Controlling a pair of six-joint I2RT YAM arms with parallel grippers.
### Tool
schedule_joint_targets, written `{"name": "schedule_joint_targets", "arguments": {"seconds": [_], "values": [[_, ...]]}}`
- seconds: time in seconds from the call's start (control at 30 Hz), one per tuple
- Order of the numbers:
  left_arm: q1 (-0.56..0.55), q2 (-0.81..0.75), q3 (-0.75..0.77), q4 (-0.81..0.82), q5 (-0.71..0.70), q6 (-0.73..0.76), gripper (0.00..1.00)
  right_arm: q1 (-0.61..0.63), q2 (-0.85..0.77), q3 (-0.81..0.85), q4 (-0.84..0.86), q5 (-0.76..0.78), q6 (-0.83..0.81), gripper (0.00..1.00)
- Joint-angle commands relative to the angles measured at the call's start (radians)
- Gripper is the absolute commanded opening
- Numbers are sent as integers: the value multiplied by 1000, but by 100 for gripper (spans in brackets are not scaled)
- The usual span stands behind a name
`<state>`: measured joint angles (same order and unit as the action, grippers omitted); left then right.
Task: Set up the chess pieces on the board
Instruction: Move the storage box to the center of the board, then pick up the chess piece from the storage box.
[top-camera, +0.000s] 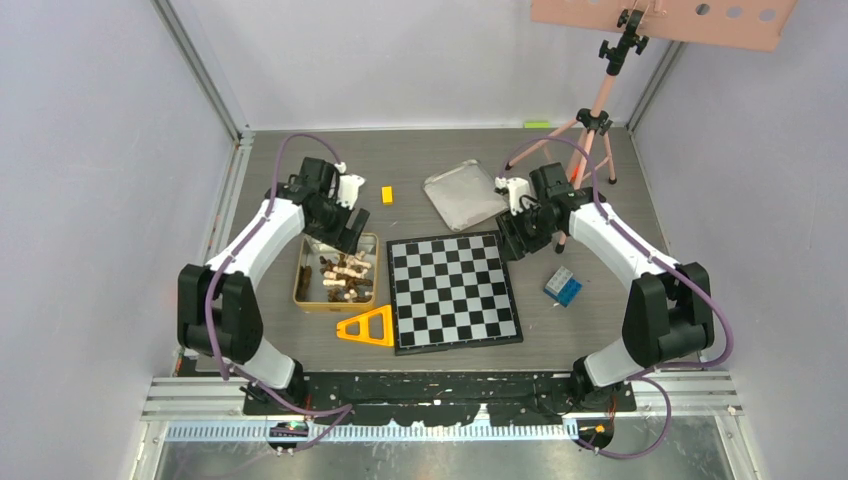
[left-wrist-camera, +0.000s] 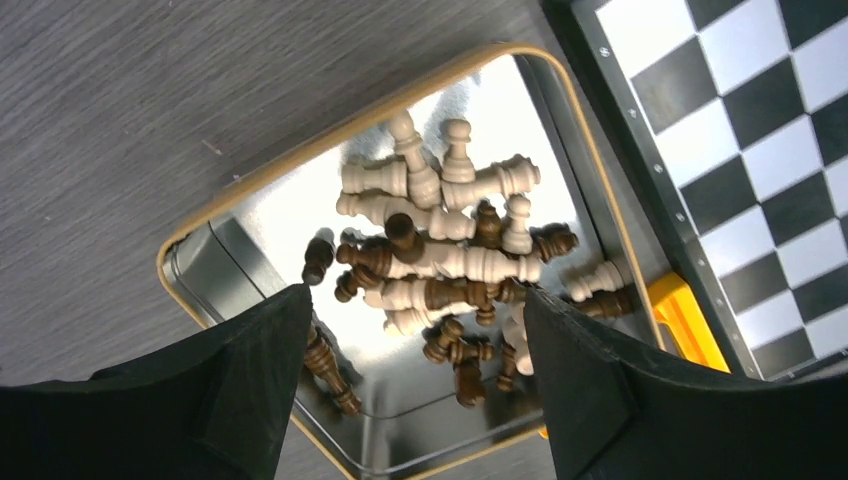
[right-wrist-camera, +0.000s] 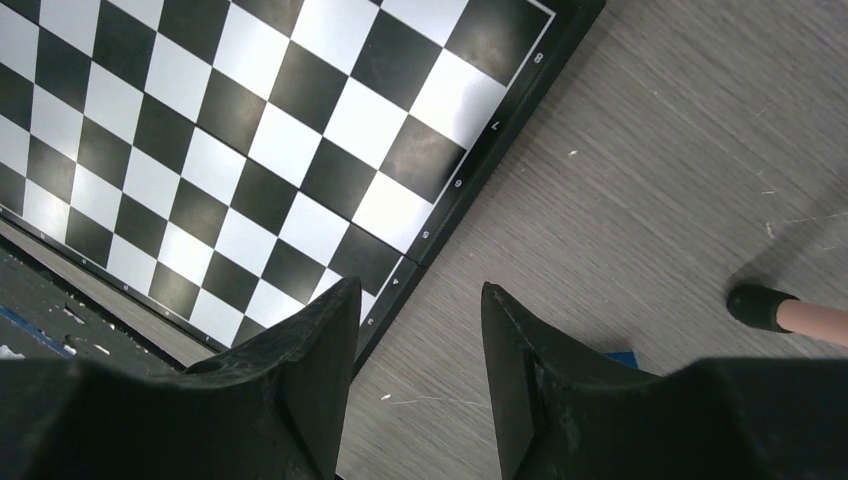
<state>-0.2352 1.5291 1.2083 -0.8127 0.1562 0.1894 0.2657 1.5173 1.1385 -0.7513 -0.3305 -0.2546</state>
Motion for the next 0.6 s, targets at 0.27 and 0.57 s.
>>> {"name": "schedule_joint_targets", "arguments": {"seconds": [0.27, 0.57], "values": [[-7, 161, 61, 67, -45, -20, 52, -33, -73, -46, 87, -42, 9, 51], [-10, 203, 69, 42, -40, -26, 43, -44, -64, -52, 87, -59, 10, 50]]}}
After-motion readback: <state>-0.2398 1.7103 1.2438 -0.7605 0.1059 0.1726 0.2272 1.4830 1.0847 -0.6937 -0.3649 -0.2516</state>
